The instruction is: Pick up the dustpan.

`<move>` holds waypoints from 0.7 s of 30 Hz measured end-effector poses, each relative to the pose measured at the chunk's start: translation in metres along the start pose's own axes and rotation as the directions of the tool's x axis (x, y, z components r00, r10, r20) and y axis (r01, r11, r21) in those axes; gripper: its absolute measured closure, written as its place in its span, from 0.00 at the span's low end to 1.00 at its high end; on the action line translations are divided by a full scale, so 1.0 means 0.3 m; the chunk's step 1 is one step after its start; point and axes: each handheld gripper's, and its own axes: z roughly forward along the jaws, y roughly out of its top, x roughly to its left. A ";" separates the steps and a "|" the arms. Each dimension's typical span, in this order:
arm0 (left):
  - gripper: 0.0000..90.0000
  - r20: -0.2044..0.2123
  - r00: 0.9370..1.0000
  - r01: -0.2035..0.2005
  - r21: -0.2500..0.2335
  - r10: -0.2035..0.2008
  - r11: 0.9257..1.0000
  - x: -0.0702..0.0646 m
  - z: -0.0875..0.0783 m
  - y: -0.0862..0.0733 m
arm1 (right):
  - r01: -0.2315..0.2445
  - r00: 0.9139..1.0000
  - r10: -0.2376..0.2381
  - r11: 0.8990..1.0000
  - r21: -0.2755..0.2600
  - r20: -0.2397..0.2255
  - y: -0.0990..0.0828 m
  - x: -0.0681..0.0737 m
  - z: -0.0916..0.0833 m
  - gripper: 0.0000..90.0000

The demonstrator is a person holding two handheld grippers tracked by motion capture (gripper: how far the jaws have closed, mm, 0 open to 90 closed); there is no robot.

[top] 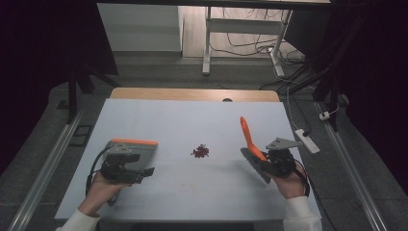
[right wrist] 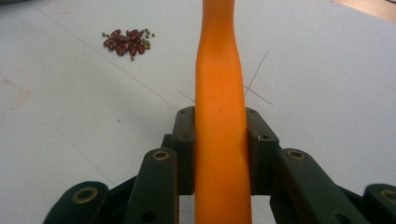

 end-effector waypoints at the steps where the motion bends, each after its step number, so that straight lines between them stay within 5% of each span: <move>1: 0.21 -0.004 1.000 -0.002 0.003 0.002 1.000 -0.003 -0.001 0.001 | -0.001 1.000 0.001 1.000 0.002 -0.001 0.000 0.000 0.002 0.78; 13: 0.21 -0.044 0.999 0.030 0.033 -0.028 0.999 -0.013 0.005 0.018 | 0.007 1.000 -0.007 1.000 -0.003 -0.008 0.001 -0.005 0.003 0.78; 21: 0.21 -0.125 0.989 0.088 0.026 -0.084 0.996 0.001 -0.027 0.039 | 0.016 1.000 -0.016 1.000 -0.027 -0.015 0.012 -0.008 -0.011 0.78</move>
